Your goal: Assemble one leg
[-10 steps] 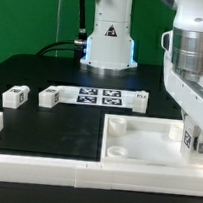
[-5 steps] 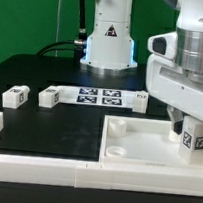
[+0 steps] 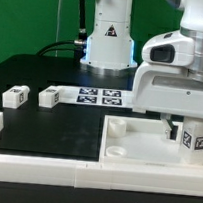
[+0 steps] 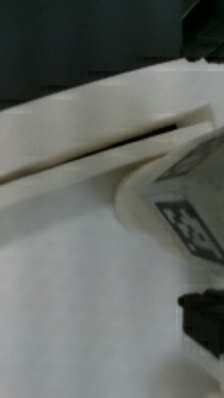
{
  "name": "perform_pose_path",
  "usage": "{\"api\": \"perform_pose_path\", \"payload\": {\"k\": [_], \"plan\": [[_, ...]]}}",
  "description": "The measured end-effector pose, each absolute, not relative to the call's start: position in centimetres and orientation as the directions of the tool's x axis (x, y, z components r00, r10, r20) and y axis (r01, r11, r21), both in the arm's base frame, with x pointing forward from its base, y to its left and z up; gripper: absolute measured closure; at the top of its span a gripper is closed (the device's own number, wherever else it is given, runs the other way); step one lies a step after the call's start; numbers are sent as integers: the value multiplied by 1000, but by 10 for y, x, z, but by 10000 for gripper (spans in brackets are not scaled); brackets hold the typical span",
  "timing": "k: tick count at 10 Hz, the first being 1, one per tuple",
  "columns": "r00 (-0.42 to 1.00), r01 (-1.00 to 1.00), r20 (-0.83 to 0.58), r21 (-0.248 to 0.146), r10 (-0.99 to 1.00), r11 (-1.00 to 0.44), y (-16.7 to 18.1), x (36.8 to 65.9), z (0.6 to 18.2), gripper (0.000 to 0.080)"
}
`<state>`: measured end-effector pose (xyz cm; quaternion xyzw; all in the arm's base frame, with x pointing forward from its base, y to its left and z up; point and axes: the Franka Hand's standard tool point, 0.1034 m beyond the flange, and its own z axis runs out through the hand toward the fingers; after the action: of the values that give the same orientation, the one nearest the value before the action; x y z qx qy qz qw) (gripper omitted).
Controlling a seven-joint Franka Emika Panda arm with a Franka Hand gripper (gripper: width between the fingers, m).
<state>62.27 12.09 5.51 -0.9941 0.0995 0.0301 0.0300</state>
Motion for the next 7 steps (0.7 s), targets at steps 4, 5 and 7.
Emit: {"api": "perform_pose_path", "payload": {"k": [4,5,7], "plan": [[998,-4,-64,-53,-1,-999,117,623,56,274],[998,-4,-64,-53,-1,-999,117,623,56,274],[998,-5,-64,-53,-2,-999,116,623,56,530]]}}
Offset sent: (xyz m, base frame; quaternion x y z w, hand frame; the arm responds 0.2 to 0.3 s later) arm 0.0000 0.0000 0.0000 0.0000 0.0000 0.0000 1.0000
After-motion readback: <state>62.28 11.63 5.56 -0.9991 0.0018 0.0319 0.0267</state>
